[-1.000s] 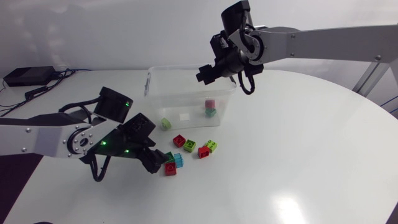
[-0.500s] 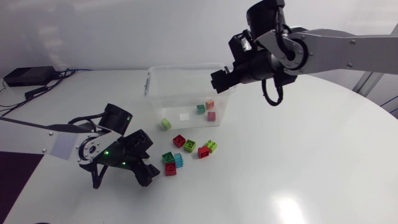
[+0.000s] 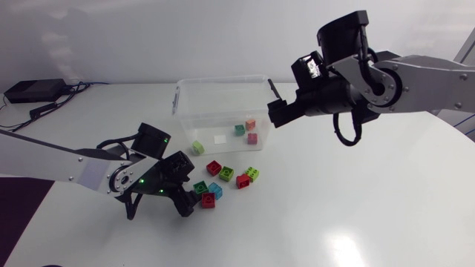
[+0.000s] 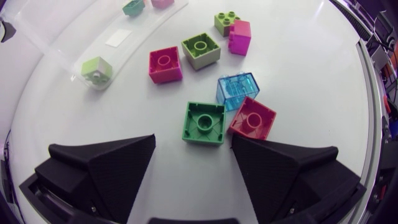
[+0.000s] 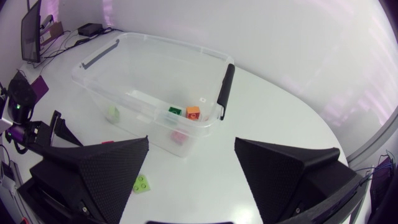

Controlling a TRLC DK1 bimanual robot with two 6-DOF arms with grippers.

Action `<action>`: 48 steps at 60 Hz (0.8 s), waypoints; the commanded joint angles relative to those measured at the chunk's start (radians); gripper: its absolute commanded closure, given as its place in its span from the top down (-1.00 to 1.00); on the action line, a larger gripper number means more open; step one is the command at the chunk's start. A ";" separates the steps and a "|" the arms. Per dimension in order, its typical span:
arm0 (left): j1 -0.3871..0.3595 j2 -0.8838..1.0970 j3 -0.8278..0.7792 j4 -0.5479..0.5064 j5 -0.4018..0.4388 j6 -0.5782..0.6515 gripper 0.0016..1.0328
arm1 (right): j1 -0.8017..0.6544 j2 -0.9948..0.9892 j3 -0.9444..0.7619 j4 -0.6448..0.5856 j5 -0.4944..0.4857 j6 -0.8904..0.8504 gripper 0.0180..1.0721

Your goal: Place the duplo bricks in the container

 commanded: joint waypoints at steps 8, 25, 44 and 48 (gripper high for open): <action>-0.005 0.038 0.043 0.023 -0.003 -0.021 0.65 | 0.047 -0.050 -0.082 0.023 0.000 0.020 0.90; -0.022 0.088 0.038 0.075 0.005 -0.008 0.50 | 0.098 -0.073 -0.188 0.042 -0.001 0.014 0.90; -0.022 0.108 0.031 0.127 0.052 0.010 -0.63 | 0.110 0.051 -0.279 0.100 -0.049 -0.030 0.90; -0.022 0.108 0.026 0.127 0.054 0.009 -0.66 | 0.113 0.096 -0.285 0.125 -0.053 -0.043 0.90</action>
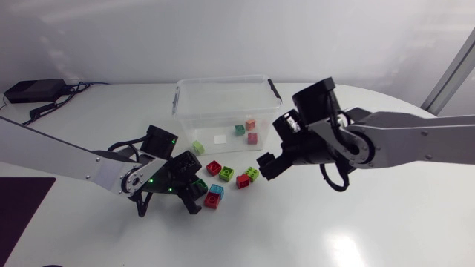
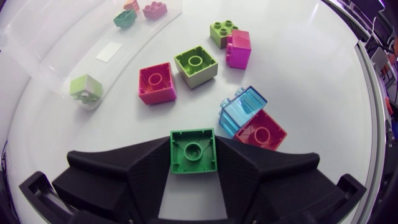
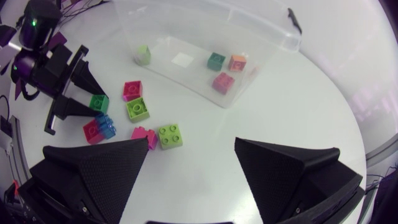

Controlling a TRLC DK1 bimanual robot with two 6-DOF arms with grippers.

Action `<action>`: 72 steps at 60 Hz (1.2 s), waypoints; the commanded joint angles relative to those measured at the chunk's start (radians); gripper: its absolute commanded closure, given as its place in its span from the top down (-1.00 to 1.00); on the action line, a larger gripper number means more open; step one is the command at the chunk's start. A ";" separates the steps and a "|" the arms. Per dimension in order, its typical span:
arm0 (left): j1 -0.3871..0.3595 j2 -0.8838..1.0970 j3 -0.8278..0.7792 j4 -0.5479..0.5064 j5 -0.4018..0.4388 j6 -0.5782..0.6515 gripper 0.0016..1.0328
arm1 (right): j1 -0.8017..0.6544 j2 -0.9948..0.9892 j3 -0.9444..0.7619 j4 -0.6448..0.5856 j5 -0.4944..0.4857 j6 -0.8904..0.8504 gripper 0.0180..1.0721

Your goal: Place the duplo bricks in the container

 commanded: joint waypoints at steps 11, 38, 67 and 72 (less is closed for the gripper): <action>0.011 -0.077 -0.056 -0.005 0.018 0.009 -0.69 | 0.011 0.169 -0.007 0.057 -0.019 -0.054 0.90; 0.129 -0.550 -0.030 -0.254 0.055 0.026 -0.69 | 0.002 0.339 0.096 0.100 -0.018 -0.095 0.90; 0.151 -0.339 0.252 -0.025 0.008 -0.218 -0.65 | 0.021 0.416 0.139 0.101 -0.011 -0.143 -0.19; 0.139 -0.261 0.307 -0.002 -0.023 -0.238 -0.65 | 0.022 0.393 0.109 0.105 -0.013 -0.150 -0.37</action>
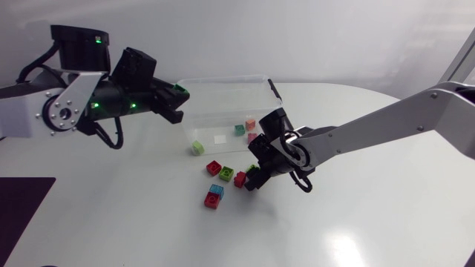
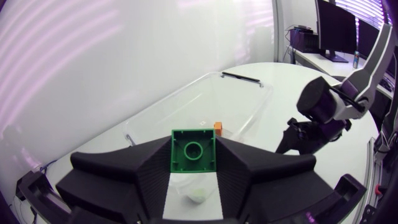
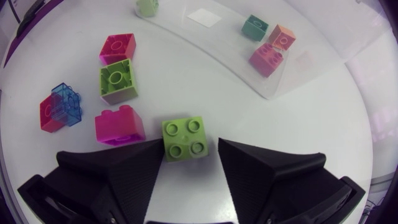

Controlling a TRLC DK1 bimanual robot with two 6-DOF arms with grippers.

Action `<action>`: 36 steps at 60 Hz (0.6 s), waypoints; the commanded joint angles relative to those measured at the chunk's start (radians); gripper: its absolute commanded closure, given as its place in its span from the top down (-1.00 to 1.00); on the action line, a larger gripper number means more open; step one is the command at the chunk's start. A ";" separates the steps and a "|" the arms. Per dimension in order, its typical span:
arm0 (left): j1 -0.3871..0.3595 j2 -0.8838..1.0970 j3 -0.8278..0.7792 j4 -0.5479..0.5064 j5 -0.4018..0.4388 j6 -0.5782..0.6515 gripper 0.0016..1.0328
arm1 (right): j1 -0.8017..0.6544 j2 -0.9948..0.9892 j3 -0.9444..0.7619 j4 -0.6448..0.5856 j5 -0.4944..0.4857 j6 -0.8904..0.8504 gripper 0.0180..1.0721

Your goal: Place the duplo bricks in the container

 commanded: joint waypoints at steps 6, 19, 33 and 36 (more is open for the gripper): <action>-0.018 0.157 0.115 0.068 -0.048 -0.082 -0.65 | 0.009 -0.076 -0.086 0.002 0.001 -0.029 -0.42; -0.030 0.299 0.221 0.106 -0.092 -0.122 -0.35 | 0.012 -0.277 -0.172 -0.065 0.004 -0.025 -0.42; -0.032 0.311 0.240 0.112 -0.120 -0.137 0.66 | -0.005 -0.477 -0.141 -0.185 0.007 0.004 -0.42; -0.030 0.285 0.227 0.109 -0.121 -0.140 0.68 | -0.016 -0.494 -0.117 -0.197 0.006 0.015 -0.42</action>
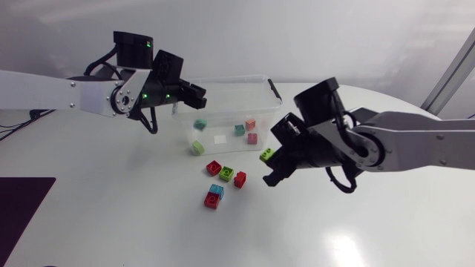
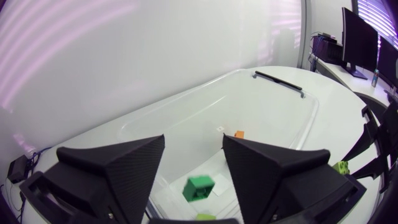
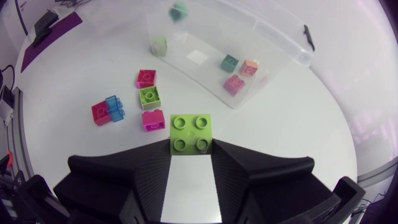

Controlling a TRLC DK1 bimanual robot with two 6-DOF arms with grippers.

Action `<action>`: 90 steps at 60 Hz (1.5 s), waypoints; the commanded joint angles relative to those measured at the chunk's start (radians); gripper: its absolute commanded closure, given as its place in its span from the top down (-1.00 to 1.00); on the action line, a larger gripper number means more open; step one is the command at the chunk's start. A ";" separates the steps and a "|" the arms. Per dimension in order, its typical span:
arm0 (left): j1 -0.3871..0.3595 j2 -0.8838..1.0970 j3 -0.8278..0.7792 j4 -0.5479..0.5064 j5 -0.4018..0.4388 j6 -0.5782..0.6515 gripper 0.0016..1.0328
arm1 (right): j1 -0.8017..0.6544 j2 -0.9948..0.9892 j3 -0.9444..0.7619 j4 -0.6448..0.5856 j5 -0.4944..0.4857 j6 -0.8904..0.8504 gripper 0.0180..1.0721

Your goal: Place the duplo bricks in the container

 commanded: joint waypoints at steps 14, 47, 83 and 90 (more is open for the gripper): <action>-0.007 -0.226 -0.089 -0.111 -0.010 -0.029 0.70 | -0.040 -0.041 0.146 -0.032 0.008 0.073 -0.42; -0.124 -0.370 -0.414 -0.296 0.003 0.051 0.70 | -0.070 0.277 0.519 0.011 0.026 0.151 -0.39; -0.296 -0.177 -0.438 -0.298 0.004 -0.024 0.70 | -0.107 0.510 0.729 -0.012 0.064 0.170 0.88; -0.319 -0.139 -0.426 -0.310 0.004 -0.050 0.70 | -0.102 0.439 0.658 -0.015 0.064 0.173 0.88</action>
